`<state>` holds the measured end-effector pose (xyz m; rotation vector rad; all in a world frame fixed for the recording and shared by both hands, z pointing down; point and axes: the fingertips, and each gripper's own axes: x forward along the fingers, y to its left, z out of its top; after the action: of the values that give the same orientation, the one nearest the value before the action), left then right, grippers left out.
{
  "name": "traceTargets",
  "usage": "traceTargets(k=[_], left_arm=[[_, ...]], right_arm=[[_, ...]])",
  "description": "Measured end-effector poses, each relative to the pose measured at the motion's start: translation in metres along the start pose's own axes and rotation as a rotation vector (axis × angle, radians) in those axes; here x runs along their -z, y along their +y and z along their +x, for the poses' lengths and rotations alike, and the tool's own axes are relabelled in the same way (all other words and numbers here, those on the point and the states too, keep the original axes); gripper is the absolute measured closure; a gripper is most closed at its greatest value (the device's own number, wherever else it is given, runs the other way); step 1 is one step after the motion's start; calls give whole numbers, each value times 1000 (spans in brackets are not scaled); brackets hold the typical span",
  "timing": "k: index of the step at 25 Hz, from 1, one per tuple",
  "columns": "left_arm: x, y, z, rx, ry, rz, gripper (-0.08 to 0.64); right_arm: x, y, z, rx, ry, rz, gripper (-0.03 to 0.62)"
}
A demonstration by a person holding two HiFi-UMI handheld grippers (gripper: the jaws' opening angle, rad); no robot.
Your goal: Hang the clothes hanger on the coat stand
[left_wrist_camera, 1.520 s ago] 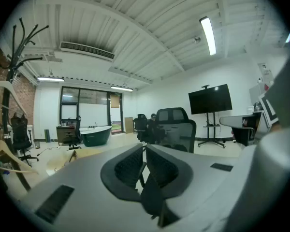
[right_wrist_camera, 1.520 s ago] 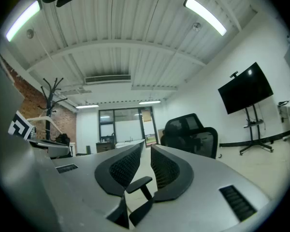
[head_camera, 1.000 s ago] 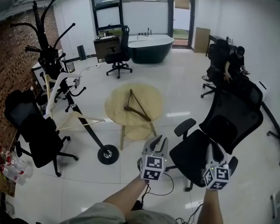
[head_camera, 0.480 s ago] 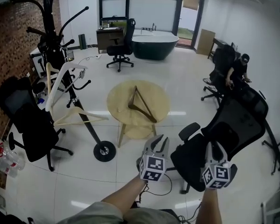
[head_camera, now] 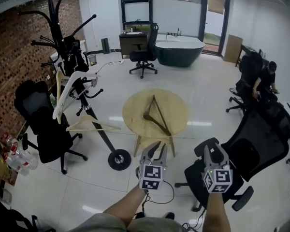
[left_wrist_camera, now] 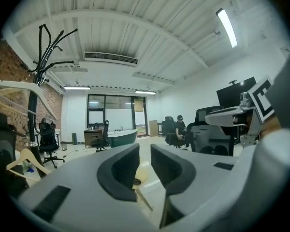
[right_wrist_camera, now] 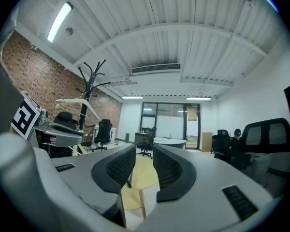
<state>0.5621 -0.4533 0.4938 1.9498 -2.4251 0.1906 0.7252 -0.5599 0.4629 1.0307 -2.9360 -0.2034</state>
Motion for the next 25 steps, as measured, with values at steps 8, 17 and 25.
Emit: traceTargets(k=[8, 17, 25], left_arm=[[-12, -11, 38, -134, 9, -17, 482], [-20, 68, 70, -199, 13, -26, 482], [-9, 166, 90, -135, 5, -34, 471]], right_arm=[[3, -24, 55, -177, -32, -12, 509], [0, 24, 131, -253, -11, -36, 509], [4, 104, 212, -245, 47, -87, 509]])
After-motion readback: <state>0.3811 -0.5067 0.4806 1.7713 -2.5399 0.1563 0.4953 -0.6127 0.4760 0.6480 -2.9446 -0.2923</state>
